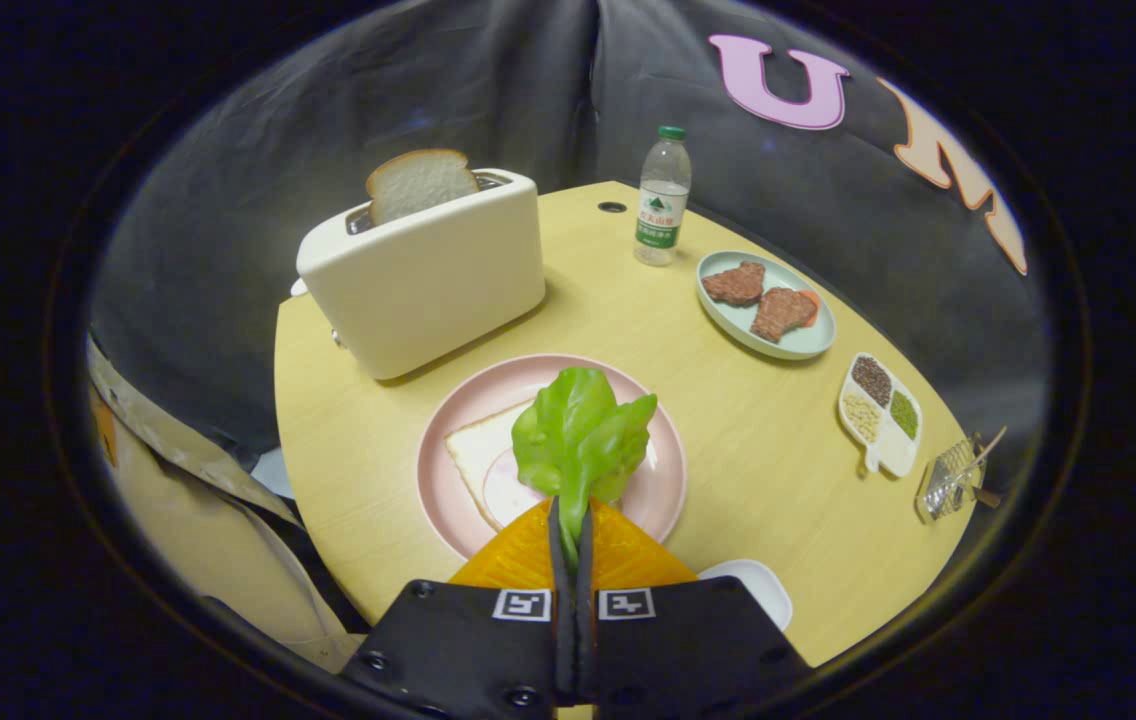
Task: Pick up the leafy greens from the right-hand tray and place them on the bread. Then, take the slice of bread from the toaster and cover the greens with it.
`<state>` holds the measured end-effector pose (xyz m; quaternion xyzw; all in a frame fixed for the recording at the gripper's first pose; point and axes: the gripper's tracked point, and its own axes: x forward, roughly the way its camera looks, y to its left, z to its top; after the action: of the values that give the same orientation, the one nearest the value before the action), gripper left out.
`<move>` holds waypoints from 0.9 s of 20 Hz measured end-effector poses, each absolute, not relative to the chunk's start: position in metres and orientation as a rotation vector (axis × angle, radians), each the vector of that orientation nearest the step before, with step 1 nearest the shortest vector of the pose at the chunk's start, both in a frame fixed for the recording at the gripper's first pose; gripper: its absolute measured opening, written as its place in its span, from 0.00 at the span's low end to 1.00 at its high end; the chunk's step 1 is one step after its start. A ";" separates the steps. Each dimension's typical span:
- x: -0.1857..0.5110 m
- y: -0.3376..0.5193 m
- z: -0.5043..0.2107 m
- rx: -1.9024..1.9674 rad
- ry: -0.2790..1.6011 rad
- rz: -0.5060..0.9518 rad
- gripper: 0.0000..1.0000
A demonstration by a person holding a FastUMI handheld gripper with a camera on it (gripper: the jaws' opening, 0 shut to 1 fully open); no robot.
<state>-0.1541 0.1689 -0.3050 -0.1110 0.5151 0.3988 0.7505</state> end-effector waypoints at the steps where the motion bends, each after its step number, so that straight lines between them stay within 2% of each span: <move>1: -0.155 0.175 -0.308 -0.243 1.129 0.880 0.03; 10: -0.170 0.220 -0.327 -0.241 1.176 0.958 0.04; 14: -0.172 0.224 -0.341 -0.279 1.205 0.966 0.09; 16: -0.170 0.217 -0.347 -0.316 1.214 0.952 0.25; 17: -0.171 0.216 -0.351 -0.326 1.220 0.947 0.25; 18: -0.171 0.216 -0.351 -0.321 1.226 0.948 0.33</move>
<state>-0.1710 0.2159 -0.3514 -0.1442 0.5511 0.4259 0.7029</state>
